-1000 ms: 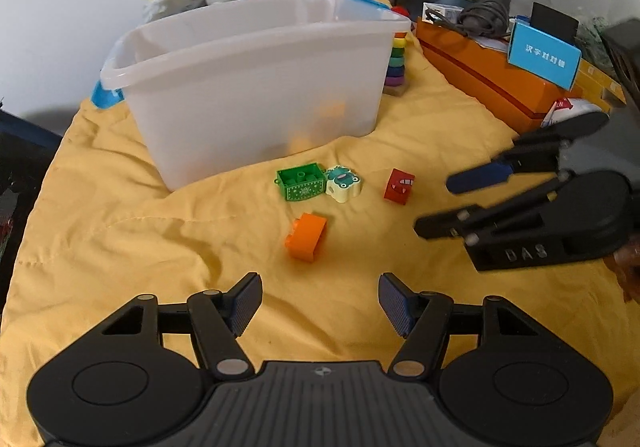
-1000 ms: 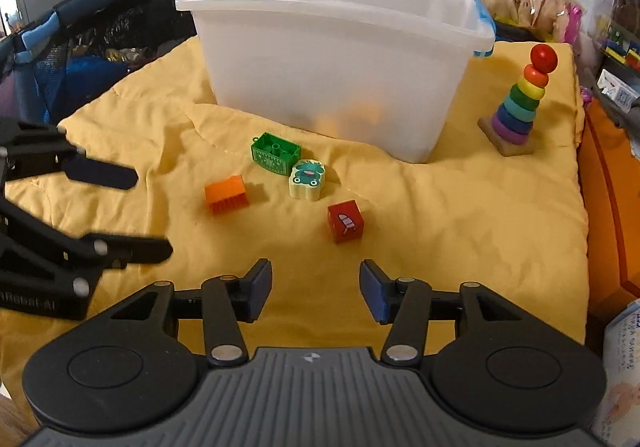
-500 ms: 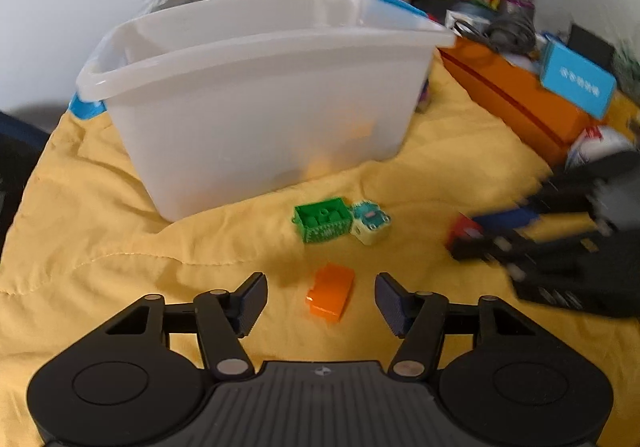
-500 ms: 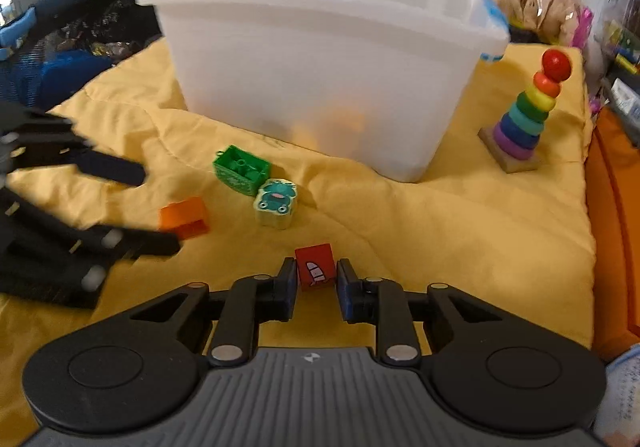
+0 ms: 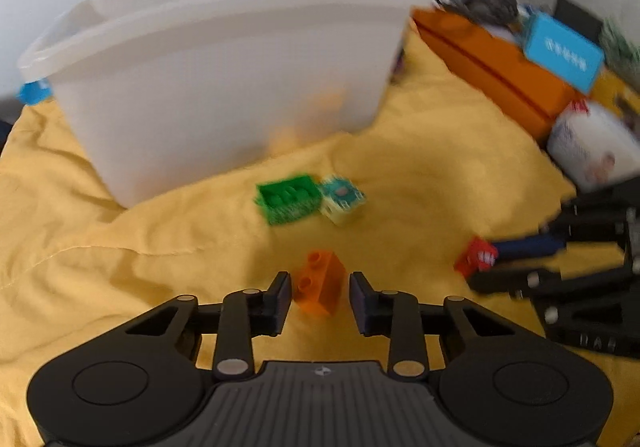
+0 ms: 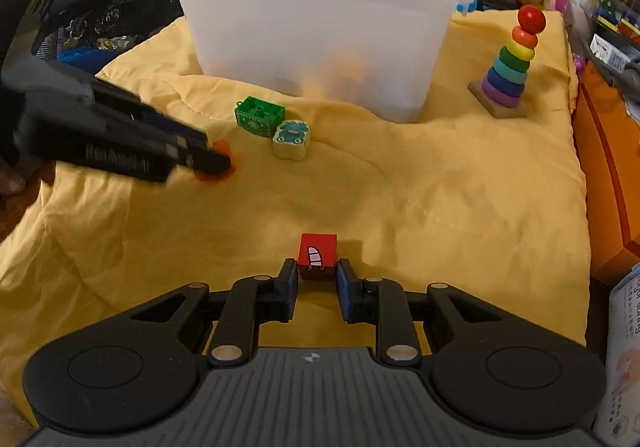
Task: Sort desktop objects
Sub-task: 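Grasp orange brick with left gripper while right grasps red cube, then carry orange brick and red cube over the bin and open both grippers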
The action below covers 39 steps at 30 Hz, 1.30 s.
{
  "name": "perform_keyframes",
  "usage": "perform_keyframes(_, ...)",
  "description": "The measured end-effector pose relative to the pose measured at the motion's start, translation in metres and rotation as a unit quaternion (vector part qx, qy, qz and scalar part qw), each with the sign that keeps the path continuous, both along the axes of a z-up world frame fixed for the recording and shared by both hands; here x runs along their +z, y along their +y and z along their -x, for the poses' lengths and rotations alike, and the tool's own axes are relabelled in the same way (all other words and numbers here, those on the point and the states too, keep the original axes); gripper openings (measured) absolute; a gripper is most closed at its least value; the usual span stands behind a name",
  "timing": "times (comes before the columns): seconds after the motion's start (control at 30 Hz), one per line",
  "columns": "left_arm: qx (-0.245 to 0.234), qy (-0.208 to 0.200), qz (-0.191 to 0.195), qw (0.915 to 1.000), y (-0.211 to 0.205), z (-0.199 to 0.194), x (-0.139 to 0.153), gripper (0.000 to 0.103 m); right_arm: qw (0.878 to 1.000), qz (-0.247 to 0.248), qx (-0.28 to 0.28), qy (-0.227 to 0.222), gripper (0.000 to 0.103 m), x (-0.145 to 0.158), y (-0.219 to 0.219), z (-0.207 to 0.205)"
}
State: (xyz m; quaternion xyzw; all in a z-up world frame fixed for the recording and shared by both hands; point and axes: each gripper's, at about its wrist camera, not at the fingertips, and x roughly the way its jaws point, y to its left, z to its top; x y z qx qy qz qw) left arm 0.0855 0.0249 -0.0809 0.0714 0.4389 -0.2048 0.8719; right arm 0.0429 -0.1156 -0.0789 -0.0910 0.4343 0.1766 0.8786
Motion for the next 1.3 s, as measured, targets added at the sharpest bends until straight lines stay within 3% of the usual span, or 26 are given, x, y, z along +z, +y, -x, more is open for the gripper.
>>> perform_keyframes(0.07,0.003,-0.006,-0.002,1.0,-0.001,0.002,-0.002,0.031,1.0,-0.001,0.0,-0.002,0.024,-0.001,0.002,-0.001)
perform_keyframes(0.17,0.011,-0.005,0.008,0.9999,0.001,0.003,-0.001,0.018,1.0,0.005,0.0,-0.008,0.024,-0.003,0.005,-0.001)
perform_keyframes(0.4,0.011,-0.005,0.017,0.9998,0.005,0.017,0.007,0.017,1.0,0.011,-0.001,-0.005,0.022,-0.009,0.007,-0.007)
perform_keyframes(0.6,0.01,-0.037,0.039,0.9985,0.015,0.037,0.047,0.017,1.0,0.001,0.006,-0.008,0.022,0.001,0.006,0.0)
perform_keyframes(0.8,0.044,-0.133,0.061,0.9883,0.035,0.01,0.123,0.017,0.995,-0.012,0.008,-0.095,0.022,0.061,0.006,-0.017)
perform_keyframes(0.97,0.07,-0.19,0.06,0.9774,0.045,-0.031,0.164,0.017,0.985,-0.032,0.003,-0.168,0.022,0.118,0.012,-0.059)
perform_keyframes(1.1,0.088,-0.191,0.058,0.9759,0.045,-0.069,0.165,0.017,0.981,-0.026,-0.005,-0.194,0.022,0.135,0.025,-0.096)
perform_keyframes(1.3,0.122,-0.137,0.032,0.9825,0.044,-0.118,0.125,0.019,0.986,-0.031,-0.036,-0.158,0.022,0.119,0.039,-0.138)
